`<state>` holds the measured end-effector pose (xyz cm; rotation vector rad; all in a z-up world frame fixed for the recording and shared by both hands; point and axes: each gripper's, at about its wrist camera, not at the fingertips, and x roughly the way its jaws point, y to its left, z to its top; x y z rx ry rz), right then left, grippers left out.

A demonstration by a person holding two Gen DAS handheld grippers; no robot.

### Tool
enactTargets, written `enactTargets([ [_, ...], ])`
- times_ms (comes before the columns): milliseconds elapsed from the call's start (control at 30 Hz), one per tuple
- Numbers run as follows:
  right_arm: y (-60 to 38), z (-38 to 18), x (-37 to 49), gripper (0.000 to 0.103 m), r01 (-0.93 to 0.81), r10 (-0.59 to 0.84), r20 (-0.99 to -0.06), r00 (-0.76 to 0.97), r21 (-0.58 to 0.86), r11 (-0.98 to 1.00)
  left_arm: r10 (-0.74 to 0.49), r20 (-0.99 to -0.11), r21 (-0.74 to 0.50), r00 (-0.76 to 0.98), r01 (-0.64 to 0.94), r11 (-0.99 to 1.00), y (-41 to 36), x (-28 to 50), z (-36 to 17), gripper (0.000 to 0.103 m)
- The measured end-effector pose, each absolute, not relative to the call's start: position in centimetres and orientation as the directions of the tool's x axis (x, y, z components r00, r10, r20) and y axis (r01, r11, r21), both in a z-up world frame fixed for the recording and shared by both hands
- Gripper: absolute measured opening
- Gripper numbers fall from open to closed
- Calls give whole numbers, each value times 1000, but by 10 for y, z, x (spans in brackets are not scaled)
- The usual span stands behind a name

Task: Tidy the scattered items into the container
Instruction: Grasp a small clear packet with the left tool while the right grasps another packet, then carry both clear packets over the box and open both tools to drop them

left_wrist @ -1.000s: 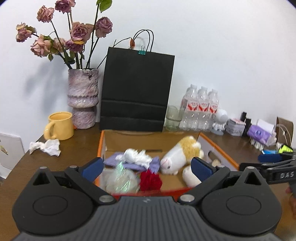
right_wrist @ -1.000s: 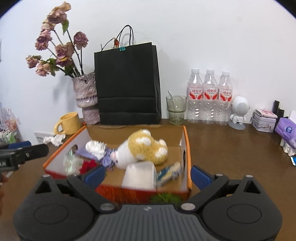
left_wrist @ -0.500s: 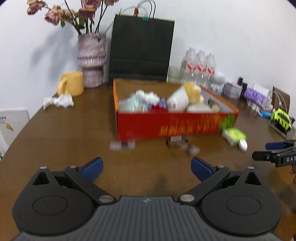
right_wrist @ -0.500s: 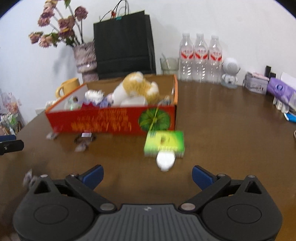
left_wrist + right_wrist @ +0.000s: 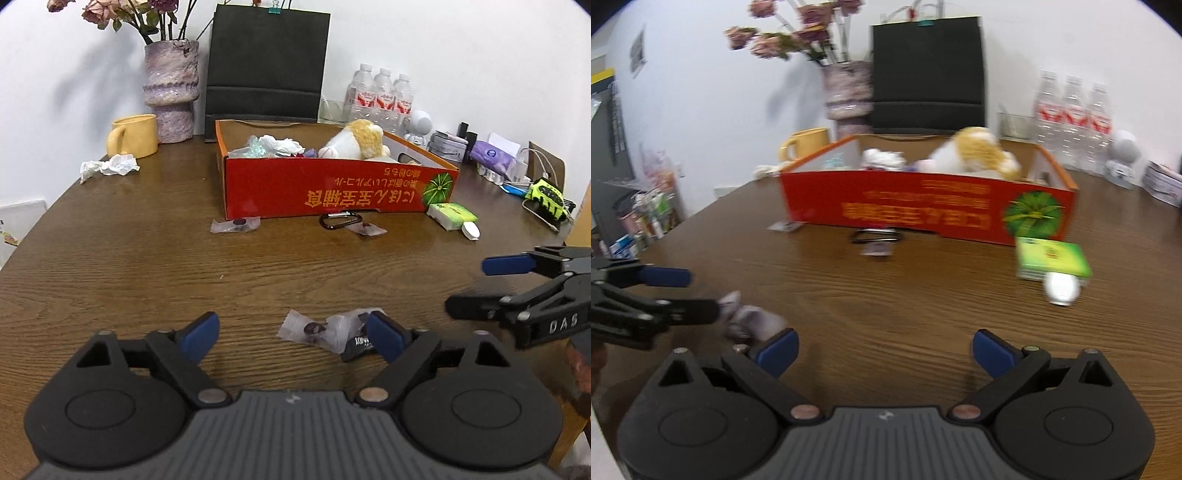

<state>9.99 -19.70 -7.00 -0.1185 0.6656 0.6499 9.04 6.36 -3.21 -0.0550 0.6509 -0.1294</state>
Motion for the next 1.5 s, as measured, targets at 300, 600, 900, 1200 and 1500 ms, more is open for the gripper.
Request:
enactTargets([
  [300, -158, -74, 75, 95, -607, 511, -608, 608, 59, 793, -217, -604, -82, 766, 211, 974, 76, 104, -42, 64],
  [600, -125, -74, 79, 79, -614, 507, -610, 609, 41, 788, -208, -596, -30, 776, 237, 971, 100, 98, -44, 10],
  [900, -112, -70, 79, 17, -624, 485, -632, 604, 3, 781, -224, -592, -78, 774, 221, 972, 118, 98, -43, 10],
  [1200, -128, -70, 93, 17, -553, 450, -634, 628, 43, 832, -261, -582, -154, 770, 211, 965, 115, 102, -38, 45],
  [1500, -133, -71, 92, 17, -548, 441, -631, 638, 30, 836, -116, -614, -4, 781, 144, 990, 91, 125, -41, 11],
])
